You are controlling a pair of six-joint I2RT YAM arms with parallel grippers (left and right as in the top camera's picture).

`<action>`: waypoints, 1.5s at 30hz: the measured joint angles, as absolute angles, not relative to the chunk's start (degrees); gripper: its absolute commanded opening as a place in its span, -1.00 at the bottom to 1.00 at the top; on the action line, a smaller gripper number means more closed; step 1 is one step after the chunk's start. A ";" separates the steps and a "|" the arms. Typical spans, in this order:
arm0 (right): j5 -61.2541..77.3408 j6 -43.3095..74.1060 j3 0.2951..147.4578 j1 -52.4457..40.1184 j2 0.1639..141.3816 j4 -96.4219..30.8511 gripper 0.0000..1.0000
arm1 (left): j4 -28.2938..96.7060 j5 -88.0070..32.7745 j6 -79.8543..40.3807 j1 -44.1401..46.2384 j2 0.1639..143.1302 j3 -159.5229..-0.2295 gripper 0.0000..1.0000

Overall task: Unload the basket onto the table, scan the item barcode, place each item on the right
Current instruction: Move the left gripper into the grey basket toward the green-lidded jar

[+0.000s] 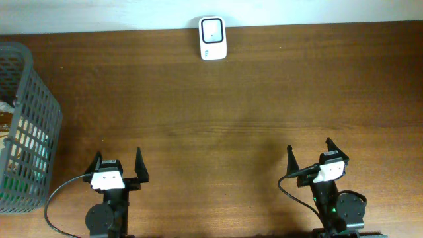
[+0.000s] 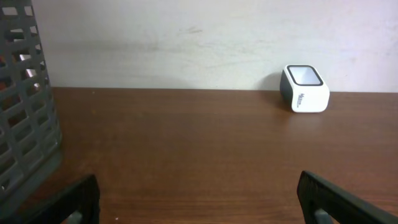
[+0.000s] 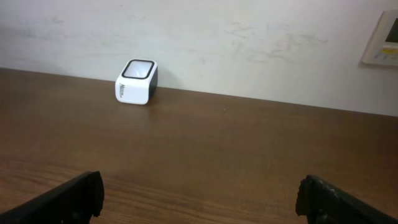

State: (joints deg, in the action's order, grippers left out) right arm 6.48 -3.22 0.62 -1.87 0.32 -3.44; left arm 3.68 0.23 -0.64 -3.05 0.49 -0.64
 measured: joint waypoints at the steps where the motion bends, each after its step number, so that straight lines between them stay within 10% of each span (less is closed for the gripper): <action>1: 6.22 -2.37 0.69 -1.87 1.19 -3.62 0.97 | 3.68 0.23 -0.67 -3.05 0.49 -0.64 0.98; 7: 5.13 0.45 0.69 -1.87 4.82 -4.08 0.97 | 4.05 5.02 -20.64 -3.55 0.64 -0.64 0.98; 45: 5.13 1.08 0.69 -1.87 4.82 -4.08 0.97 | 4.23 5.10 -16.23 -3.55 0.64 -2.81 0.98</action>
State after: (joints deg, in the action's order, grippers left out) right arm 5.13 1.08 0.69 -1.87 4.82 -4.08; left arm 4.23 5.10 -16.23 -3.55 0.64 -2.81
